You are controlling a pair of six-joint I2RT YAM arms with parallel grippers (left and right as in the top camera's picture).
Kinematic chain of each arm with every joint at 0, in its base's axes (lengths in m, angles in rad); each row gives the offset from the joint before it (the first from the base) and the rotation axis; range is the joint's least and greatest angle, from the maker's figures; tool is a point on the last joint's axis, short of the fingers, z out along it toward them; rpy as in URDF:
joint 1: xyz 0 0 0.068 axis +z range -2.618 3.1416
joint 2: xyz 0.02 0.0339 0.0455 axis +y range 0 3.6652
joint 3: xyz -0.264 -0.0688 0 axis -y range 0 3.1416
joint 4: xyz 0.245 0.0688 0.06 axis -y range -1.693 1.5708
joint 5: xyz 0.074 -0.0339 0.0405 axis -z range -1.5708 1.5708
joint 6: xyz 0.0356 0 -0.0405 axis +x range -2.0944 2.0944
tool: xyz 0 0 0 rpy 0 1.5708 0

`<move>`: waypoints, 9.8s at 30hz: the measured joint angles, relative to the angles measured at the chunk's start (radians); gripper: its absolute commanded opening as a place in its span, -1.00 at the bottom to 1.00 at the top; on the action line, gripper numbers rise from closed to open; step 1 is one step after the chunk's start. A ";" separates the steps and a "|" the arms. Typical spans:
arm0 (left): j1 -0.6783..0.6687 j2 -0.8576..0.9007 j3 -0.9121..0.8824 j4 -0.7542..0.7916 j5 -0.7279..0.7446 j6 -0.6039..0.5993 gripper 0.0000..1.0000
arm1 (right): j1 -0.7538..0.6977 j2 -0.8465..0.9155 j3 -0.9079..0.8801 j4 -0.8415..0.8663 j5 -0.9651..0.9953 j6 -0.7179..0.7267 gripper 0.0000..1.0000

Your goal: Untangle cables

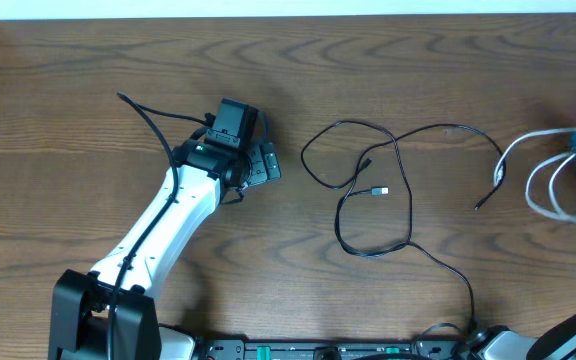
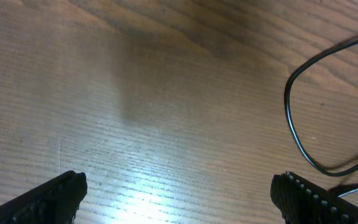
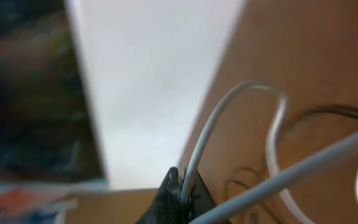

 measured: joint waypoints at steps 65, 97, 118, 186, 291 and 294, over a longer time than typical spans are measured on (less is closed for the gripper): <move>0.000 0.000 0.000 0.014 -0.007 0.000 0.99 | 0.238 0.508 0.637 -0.899 1.070 -0.730 0.99; 0.000 0.000 0.000 0.014 -0.007 0.000 0.99 | 0.564 0.509 0.637 -0.889 1.155 -0.832 0.99; 0.000 0.000 0.000 0.014 -0.007 0.000 0.99 | 0.652 0.472 0.345 -0.517 1.167 -0.863 0.25; -0.261 0.000 -0.031 -0.140 0.177 -0.031 0.42 | 1.076 0.446 0.396 -0.849 0.953 -0.879 -0.15; 0.177 0.282 -0.031 0.278 0.653 -0.165 -0.85 | 1.239 0.446 0.429 -0.753 0.669 -0.504 0.82; 0.177 0.282 -0.031 0.295 0.663 -0.171 -0.85 | 1.252 0.446 0.415 -0.744 0.662 -0.403 0.84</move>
